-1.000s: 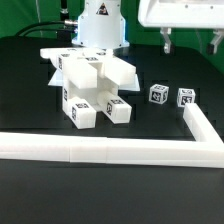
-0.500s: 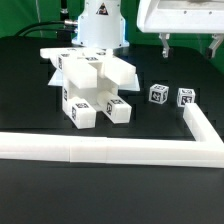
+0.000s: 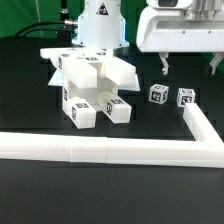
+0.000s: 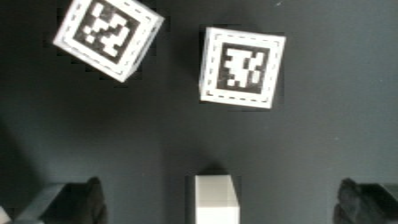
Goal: Assemble chair
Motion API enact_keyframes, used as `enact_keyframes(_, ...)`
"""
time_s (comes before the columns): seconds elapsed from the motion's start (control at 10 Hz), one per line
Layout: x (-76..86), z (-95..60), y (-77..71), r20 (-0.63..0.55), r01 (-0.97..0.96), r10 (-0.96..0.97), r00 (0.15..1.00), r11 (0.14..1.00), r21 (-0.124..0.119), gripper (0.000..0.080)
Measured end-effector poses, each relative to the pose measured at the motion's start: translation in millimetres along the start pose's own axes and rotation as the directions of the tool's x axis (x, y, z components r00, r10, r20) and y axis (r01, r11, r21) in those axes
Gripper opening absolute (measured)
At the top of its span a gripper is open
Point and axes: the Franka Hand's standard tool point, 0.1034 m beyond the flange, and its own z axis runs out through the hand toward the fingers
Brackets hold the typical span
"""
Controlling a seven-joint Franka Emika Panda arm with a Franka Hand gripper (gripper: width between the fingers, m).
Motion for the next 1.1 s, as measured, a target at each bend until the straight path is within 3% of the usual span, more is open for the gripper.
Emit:
enact_keyframes(0.5, -0.9, 1.4, -0.3, 0.0, 0.001, -0.001, 1.0, 1.0, -0.001, 0.0648)
enact_keyframes(0.9, -10.9, 21.7, -23.8, -0.001, -0.013, 0.013, 1.0, 1.0, -0.002, 0.0648)
enact_keyframes(1.1, -10.3, 29.2, -24.7, -0.026, -0.001, 0.001, 1.0, 1.0, -0.003, 0.0648)
